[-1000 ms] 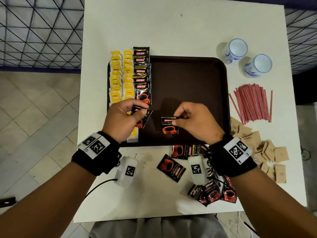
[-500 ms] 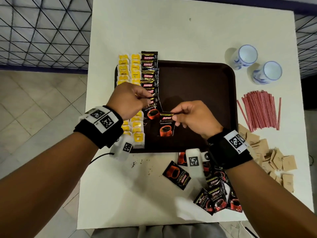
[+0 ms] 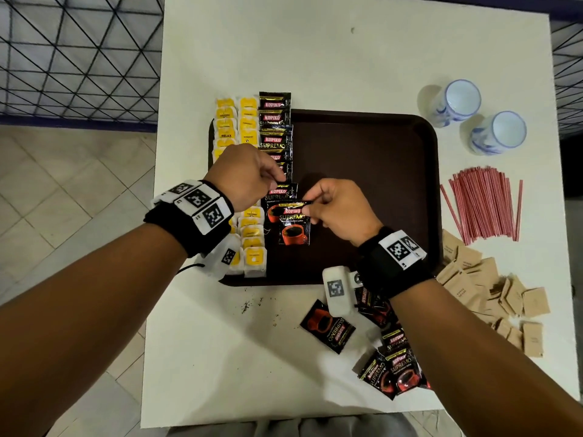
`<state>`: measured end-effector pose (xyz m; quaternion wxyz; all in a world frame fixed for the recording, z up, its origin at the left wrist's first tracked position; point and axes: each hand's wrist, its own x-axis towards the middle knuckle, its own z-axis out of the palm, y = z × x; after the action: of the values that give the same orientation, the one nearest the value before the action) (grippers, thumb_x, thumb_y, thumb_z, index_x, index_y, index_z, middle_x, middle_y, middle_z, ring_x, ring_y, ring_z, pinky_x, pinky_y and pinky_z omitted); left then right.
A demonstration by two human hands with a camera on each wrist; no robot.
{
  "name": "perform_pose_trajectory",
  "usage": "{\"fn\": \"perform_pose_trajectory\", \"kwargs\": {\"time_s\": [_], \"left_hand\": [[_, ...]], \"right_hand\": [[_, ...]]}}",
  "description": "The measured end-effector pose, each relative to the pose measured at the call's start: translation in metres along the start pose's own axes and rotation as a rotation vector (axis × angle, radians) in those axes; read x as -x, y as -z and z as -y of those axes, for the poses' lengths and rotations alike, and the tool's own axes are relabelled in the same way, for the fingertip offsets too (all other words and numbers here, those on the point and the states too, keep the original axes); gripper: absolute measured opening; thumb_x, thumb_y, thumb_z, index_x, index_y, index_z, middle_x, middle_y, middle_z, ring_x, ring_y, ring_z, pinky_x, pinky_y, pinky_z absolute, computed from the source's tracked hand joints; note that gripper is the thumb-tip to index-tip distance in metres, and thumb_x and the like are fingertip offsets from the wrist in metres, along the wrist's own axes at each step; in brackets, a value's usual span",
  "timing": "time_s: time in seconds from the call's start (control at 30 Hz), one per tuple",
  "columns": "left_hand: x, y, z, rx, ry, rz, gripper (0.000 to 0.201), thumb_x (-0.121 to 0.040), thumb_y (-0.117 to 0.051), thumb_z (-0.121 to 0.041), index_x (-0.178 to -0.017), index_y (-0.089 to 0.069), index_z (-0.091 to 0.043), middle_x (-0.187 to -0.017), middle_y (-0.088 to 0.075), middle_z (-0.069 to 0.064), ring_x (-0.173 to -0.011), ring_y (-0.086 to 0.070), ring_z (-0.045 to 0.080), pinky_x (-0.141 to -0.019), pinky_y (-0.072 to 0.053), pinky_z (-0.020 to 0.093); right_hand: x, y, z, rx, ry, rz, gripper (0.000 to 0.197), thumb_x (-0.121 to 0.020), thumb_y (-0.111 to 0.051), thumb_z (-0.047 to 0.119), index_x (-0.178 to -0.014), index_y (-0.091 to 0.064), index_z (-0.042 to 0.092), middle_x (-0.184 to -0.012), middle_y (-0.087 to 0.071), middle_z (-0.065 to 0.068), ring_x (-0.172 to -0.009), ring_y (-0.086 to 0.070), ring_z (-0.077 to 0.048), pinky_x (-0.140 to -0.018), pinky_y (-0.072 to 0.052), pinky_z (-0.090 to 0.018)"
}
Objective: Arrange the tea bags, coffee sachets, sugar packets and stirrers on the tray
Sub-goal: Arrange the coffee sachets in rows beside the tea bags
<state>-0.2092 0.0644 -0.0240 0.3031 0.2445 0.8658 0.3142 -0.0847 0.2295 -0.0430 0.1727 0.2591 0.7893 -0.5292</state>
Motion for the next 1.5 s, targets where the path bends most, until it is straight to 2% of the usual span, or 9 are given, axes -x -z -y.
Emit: {"fn": "perform_pose_trajectory", "kwargs": {"time_s": [0.23,0.43,0.57,0.73,0.9,1.07,1.2,1.37,1.5], "left_hand": [[-0.004,0.002,0.002,-0.024,-0.046,-0.017,0.015,-0.082,-0.075,-0.011,-0.093,-0.078,-0.02,-0.089,-0.074,-0.001,-0.084,-0.067,0.011,-0.082,-0.053,0.026],[-0.007,0.002,0.008,-0.065,-0.043,-0.031,0.014,-0.082,-0.074,-0.014,-0.093,-0.077,-0.022,-0.088,-0.074,-0.004,-0.082,-0.066,0.009,-0.079,-0.051,0.025],[-0.009,0.002,0.01,-0.099,-0.058,-0.032,0.015,-0.083,-0.073,-0.014,-0.095,-0.077,-0.022,-0.093,-0.071,-0.006,-0.085,-0.062,0.008,-0.08,-0.048,0.023],[-0.01,0.001,0.011,-0.127,-0.081,-0.051,0.017,-0.084,-0.071,-0.011,-0.097,-0.077,-0.02,-0.097,-0.071,-0.003,-0.086,-0.059,0.006,-0.079,-0.043,0.019],[-0.008,-0.001,0.01,-0.159,-0.094,-0.063,0.019,-0.085,-0.068,-0.008,-0.097,-0.077,-0.019,-0.097,-0.07,-0.002,-0.092,-0.064,0.015,-0.079,-0.046,0.023],[-0.005,-0.003,0.012,-0.21,-0.116,-0.076,0.02,-0.085,-0.065,-0.007,-0.095,-0.077,-0.02,-0.085,-0.06,-0.008,-0.088,-0.063,0.021,-0.074,-0.045,0.025],[-0.003,-0.005,0.013,-0.208,-0.126,-0.069,0.022,-0.084,-0.065,-0.005,-0.096,-0.077,-0.019,-0.096,-0.068,0.001,-0.089,-0.064,0.022,-0.077,-0.049,0.03],[0.0,-0.01,0.016,-0.224,-0.141,-0.056,0.024,-0.085,-0.064,-0.004,-0.097,-0.077,-0.019,-0.101,-0.067,0.002,-0.092,-0.064,0.023,-0.081,-0.052,0.036],[0.0,-0.01,0.015,-0.246,-0.159,-0.062,0.024,-0.085,-0.063,-0.005,-0.098,-0.077,-0.019,-0.102,-0.067,0.003,-0.093,-0.064,0.024,-0.079,-0.051,0.035]], "right_hand": [[-0.007,-0.006,0.004,-0.024,-0.014,-0.009,0.019,-0.086,-0.075,0.006,-0.081,-0.065,0.021,-0.064,-0.069,-0.005,-0.06,-0.063,-0.02,-0.056,-0.051,-0.031],[-0.013,-0.016,0.008,0.014,-0.006,-0.078,0.018,-0.084,-0.077,0.011,-0.079,-0.065,0.023,-0.068,-0.068,0.001,-0.056,-0.065,-0.009,-0.05,-0.048,-0.02],[-0.014,-0.021,0.009,0.068,0.022,-0.147,0.022,-0.085,-0.076,0.016,-0.076,-0.062,0.031,-0.076,-0.068,0.0,-0.069,-0.069,-0.021,-0.062,-0.058,-0.036],[-0.017,-0.027,0.013,0.071,0.009,-0.173,0.027,-0.085,-0.075,0.016,-0.075,-0.057,0.034,-0.077,-0.067,0.0,-0.074,-0.071,-0.022,-0.069,-0.061,-0.046],[-0.016,-0.029,0.014,0.055,-0.016,-0.183,0.028,-0.084,-0.076,0.014,-0.078,-0.056,0.033,-0.076,-0.065,0.001,-0.073,-0.071,-0.021,-0.07,-0.061,-0.046],[-0.016,-0.031,0.013,0.051,-0.029,-0.186,0.026,-0.082,-0.077,0.013,-0.081,-0.058,0.03,-0.076,-0.065,0.0,-0.072,-0.071,-0.02,-0.07,-0.061,-0.046],[-0.014,-0.031,0.013,0.054,-0.028,-0.17,0.021,-0.082,-0.078,0.013,-0.089,-0.061,0.024,-0.079,-0.065,0.001,-0.073,-0.069,-0.018,-0.073,-0.061,-0.043],[-0.01,-0.031,0.012,0.079,-0.013,-0.166,0.027,-0.081,-0.079,0.011,-0.097,-0.06,0.021,-0.082,-0.066,0.001,-0.074,-0.068,-0.016,-0.074,-0.061,-0.04],[-0.012,-0.031,0.012,0.083,-0.009,-0.17,0.03,-0.079,-0.079,0.008,-0.098,-0.059,0.02,-0.081,-0.066,0.0,-0.073,-0.068,-0.017,-0.074,-0.061,-0.042]]}}
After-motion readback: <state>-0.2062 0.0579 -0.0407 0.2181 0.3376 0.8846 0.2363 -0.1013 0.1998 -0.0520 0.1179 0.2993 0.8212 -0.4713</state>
